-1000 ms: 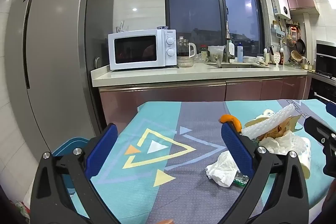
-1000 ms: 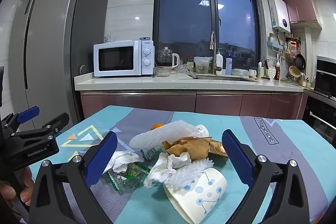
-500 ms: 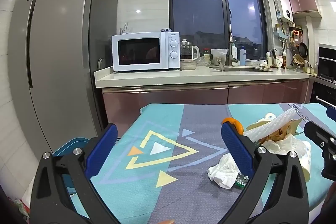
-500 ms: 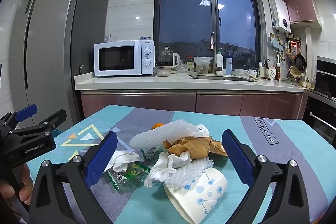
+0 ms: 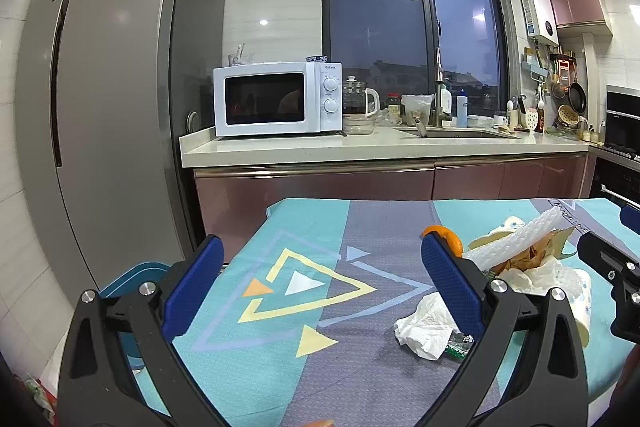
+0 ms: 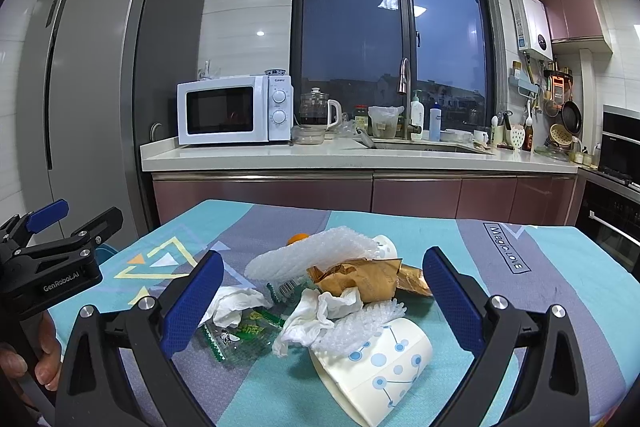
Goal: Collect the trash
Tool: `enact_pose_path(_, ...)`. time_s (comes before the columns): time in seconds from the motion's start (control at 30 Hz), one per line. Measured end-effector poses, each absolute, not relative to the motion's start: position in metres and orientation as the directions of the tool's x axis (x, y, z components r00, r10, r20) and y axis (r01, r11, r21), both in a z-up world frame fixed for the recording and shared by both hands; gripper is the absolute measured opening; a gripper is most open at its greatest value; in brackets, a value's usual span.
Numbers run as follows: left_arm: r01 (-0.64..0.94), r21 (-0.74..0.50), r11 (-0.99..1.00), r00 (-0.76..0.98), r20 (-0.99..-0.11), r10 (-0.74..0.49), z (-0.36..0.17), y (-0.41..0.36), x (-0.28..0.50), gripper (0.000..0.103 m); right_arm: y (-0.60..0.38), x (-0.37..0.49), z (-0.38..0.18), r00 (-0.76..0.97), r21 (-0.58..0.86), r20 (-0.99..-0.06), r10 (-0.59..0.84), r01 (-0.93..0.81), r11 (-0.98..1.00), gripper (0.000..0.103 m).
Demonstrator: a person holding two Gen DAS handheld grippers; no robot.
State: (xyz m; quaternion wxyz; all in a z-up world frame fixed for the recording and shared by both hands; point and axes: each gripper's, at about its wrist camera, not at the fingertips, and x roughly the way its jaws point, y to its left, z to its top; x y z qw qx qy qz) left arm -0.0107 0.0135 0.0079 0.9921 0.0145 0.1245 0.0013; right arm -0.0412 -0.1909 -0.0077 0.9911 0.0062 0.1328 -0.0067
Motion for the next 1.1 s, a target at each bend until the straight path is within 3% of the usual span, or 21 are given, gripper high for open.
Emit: enact_pose_path(1.1,0.019,0.031,0.999,0.969,-0.246,-0.011,0.0059,0.0055,-0.0114,0.097,-0.1934,-0.0408,-0.0092,0.964,0.016,-0.265,-0.007,0.012,1.000,0.096)
